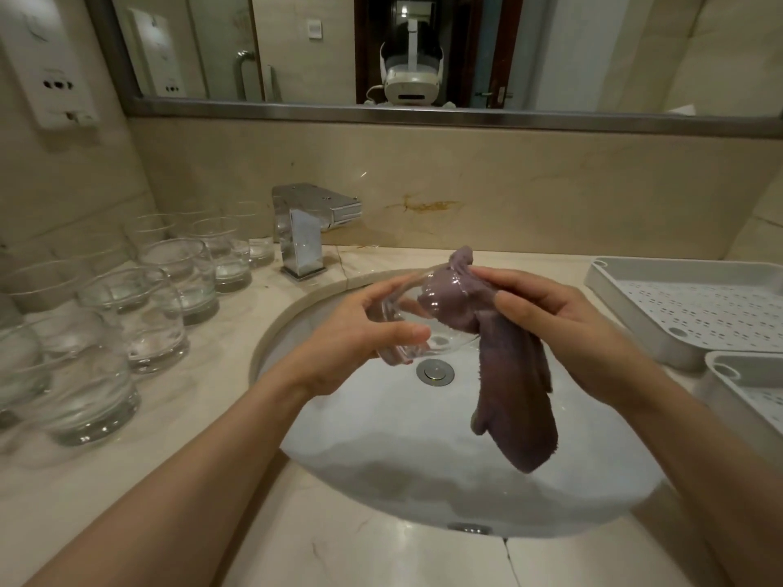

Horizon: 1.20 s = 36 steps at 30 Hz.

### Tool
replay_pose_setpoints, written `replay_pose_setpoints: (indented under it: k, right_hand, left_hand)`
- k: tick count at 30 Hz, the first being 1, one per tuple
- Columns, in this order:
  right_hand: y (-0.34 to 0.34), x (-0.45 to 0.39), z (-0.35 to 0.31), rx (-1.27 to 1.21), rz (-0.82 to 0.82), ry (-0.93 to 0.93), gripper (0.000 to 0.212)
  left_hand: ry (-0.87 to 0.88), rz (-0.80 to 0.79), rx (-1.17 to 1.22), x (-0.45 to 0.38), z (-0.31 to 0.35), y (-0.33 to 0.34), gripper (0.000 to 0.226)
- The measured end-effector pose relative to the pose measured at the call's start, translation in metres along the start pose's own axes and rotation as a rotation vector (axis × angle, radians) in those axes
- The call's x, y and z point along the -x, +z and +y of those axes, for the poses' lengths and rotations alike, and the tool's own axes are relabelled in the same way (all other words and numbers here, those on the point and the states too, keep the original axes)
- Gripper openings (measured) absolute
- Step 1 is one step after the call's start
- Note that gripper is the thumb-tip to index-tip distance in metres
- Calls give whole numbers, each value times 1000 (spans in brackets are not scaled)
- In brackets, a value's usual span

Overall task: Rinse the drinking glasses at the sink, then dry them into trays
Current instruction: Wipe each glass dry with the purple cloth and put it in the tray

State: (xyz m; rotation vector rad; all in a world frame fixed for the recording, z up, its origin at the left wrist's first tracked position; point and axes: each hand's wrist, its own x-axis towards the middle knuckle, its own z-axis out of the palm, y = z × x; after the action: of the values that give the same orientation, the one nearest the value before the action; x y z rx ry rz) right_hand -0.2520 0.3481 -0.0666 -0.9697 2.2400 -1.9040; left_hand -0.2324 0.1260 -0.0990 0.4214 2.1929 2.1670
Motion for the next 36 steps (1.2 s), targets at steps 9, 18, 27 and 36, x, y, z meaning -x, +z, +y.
replay_pose_setpoints:
  k: [9, 18, 27, 36]
  right_hand:
    - [6, 9, 15, 282, -174, 9, 60]
    - [-2, 8, 14, 35, -298, 118, 55]
    - [18, 19, 19, 213, -171, 10, 51]
    - [19, 23, 36, -13, -291, 139, 40]
  left_hand:
    - [-54, -58, -94, 2, 0, -3, 59]
    - [-10, -130, -202, 1, 10, 2, 62]
    - [-85, -116, -152, 3, 4, -1, 65]
    - [-34, -155, -466, 4, 0, 13, 81]
